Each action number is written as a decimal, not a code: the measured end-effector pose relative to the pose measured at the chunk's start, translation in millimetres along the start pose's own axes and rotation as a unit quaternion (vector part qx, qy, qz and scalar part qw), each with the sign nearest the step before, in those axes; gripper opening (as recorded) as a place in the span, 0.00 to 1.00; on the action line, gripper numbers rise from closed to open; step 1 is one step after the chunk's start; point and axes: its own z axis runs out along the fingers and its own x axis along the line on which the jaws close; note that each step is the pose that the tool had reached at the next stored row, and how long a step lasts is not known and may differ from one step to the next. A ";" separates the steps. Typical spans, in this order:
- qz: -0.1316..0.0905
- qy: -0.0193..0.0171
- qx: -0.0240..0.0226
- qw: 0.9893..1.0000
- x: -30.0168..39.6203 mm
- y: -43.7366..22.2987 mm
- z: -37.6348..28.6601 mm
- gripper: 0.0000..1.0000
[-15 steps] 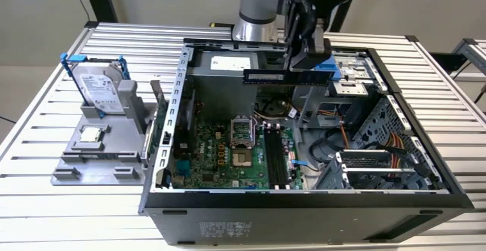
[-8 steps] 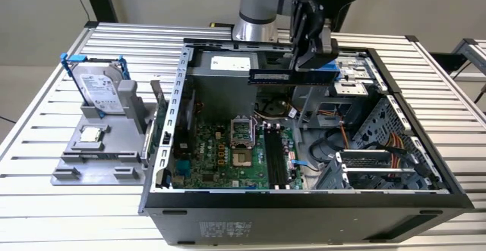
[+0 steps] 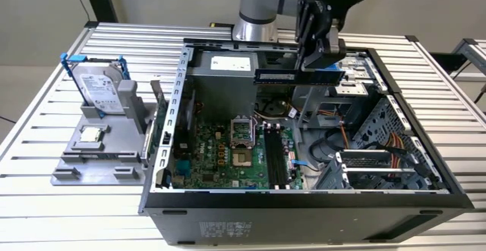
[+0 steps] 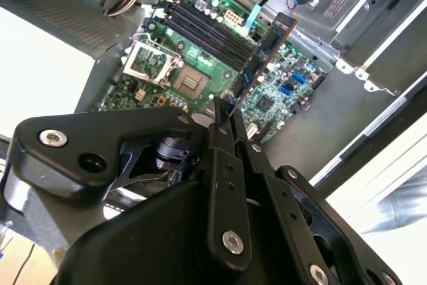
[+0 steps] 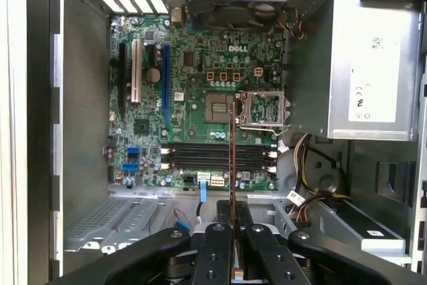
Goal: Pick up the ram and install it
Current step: 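Pick up the ram and move it above insertion slot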
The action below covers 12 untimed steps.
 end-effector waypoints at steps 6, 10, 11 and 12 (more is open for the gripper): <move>0.004 0.000 0.000 1.000 0.0 -5.0 -0.1 0.00; 0.004 0.000 0.000 1.000 0.0 -5.9 -0.1 0.00; 0.004 0.000 0.000 1.000 0.0 -6.0 0.0 0.00; 0.004 0.000 0.000 1.000 0.0 -6.1 -0.1 0.00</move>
